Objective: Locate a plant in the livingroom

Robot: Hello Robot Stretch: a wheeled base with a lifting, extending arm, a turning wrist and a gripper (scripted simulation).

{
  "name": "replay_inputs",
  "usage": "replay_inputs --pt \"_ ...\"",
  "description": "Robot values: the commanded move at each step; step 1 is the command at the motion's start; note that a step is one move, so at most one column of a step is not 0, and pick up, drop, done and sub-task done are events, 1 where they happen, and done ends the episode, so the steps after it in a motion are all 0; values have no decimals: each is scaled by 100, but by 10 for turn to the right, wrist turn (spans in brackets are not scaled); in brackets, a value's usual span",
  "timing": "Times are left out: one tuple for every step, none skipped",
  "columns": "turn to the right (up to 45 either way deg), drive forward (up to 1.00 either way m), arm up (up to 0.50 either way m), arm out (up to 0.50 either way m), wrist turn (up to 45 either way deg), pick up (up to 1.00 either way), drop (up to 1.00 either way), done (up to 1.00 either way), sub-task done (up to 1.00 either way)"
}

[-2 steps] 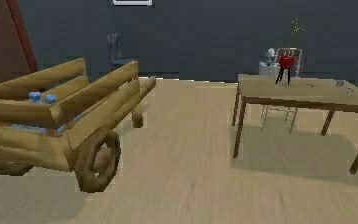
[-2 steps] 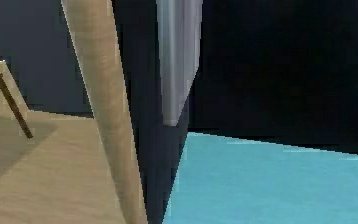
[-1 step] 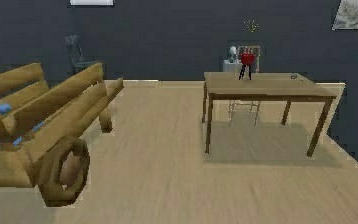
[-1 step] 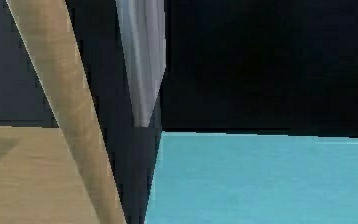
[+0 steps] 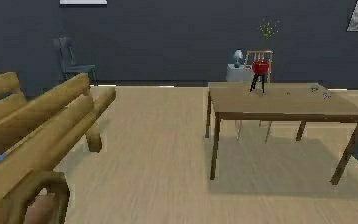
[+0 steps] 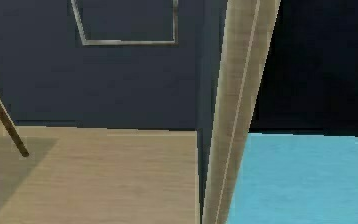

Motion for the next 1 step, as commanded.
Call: replay_inputs --pt "90 0 0 0 0 0 0 0 0"
